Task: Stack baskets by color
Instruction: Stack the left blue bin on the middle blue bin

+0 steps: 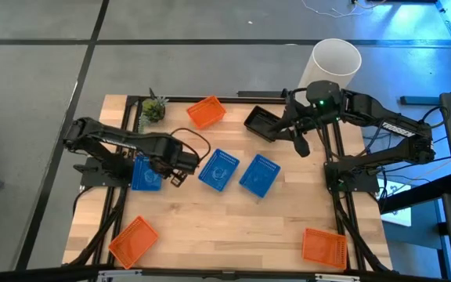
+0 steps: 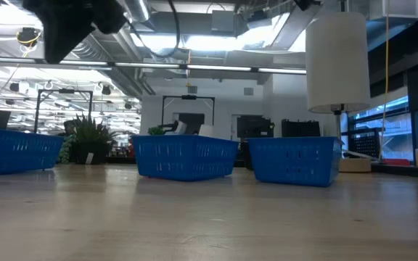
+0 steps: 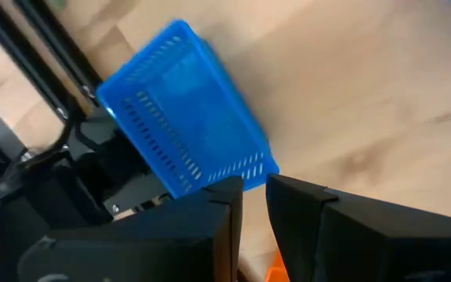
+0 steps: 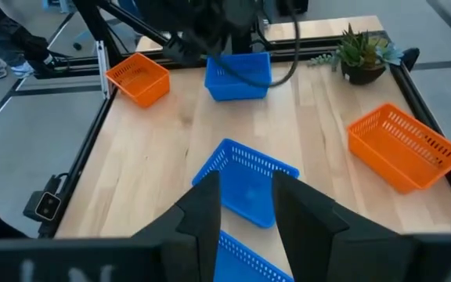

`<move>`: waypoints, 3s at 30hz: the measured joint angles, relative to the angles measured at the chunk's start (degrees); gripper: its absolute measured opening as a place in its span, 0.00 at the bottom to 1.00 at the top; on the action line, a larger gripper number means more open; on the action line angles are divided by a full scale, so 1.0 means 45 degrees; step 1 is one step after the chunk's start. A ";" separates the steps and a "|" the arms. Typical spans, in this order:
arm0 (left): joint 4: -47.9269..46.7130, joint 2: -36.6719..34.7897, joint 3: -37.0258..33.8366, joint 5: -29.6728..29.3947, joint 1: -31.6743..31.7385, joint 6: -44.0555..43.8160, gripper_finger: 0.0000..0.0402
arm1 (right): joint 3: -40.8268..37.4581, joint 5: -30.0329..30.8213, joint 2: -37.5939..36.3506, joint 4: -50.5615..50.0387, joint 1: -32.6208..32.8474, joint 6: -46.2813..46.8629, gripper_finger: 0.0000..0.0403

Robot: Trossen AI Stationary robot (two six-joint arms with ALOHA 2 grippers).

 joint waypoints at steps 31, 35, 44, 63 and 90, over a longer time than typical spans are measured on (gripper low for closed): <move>0.1096 0.0030 -0.2124 0.0203 0.0094 -0.1947 0.21 | -0.0010 -0.0003 0.0005 0.0339 -0.0005 0.0015 0.29; 0.2229 0.0030 -0.3152 -0.0090 0.0016 -0.2692 0.20 | -0.0010 -0.0001 0.0005 0.0339 -0.0005 0.0019 0.29; 0.2491 0.0030 -0.4399 -0.0499 0.0019 -0.3969 0.20 | -0.0010 0.0002 0.0005 0.0334 0.0000 0.0039 0.29; 0.4108 0.0030 -0.5299 -0.1434 0.0019 -0.4013 0.20 | -0.0015 0.0002 0.0005 0.0334 -0.0005 0.0042 0.29; 0.2723 -0.0033 -0.5209 -0.2040 -0.0055 -0.5061 0.20 | -0.0015 0.0007 0.0010 0.0526 -0.0005 0.0044 0.29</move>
